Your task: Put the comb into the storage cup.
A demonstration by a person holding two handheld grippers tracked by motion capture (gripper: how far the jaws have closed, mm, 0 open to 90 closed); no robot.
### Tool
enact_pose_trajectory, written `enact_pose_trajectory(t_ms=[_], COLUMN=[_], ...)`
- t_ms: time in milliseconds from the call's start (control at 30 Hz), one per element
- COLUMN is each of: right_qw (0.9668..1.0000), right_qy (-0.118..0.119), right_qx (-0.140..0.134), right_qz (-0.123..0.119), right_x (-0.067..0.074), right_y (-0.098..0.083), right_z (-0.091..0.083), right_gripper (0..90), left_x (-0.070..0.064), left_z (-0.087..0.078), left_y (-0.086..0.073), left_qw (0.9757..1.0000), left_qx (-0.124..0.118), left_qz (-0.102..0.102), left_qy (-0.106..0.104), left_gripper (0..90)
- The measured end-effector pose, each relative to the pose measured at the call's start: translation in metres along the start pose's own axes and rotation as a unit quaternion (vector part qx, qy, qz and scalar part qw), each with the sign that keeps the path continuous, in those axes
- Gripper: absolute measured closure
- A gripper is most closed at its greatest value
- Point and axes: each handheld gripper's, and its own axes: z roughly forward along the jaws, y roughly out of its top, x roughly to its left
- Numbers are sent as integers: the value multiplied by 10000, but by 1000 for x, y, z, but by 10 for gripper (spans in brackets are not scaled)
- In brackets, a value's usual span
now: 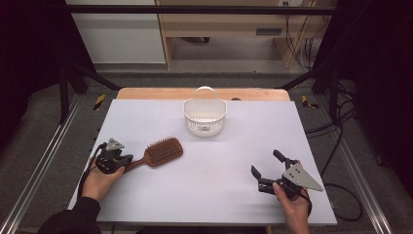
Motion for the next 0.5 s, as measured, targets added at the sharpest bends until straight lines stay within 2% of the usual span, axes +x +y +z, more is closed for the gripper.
enact_pose_trajectory(t_ms=[200,500], right_qw=[10000,10000], right_qy=[19,14], right_qx=[-1,-6], right_qz=[17,74], right_x=[0,-1], right_y=[0,-1], right_z=[0,-1], right_gripper=[57,57], left_x=[0,-13], left_z=[-4,-8], left_y=[-4,-6], left_qw=[10000,9991], left_qx=[83,270], left_qz=[17,209], left_qy=[-53,-233], left_gripper=[899,899])
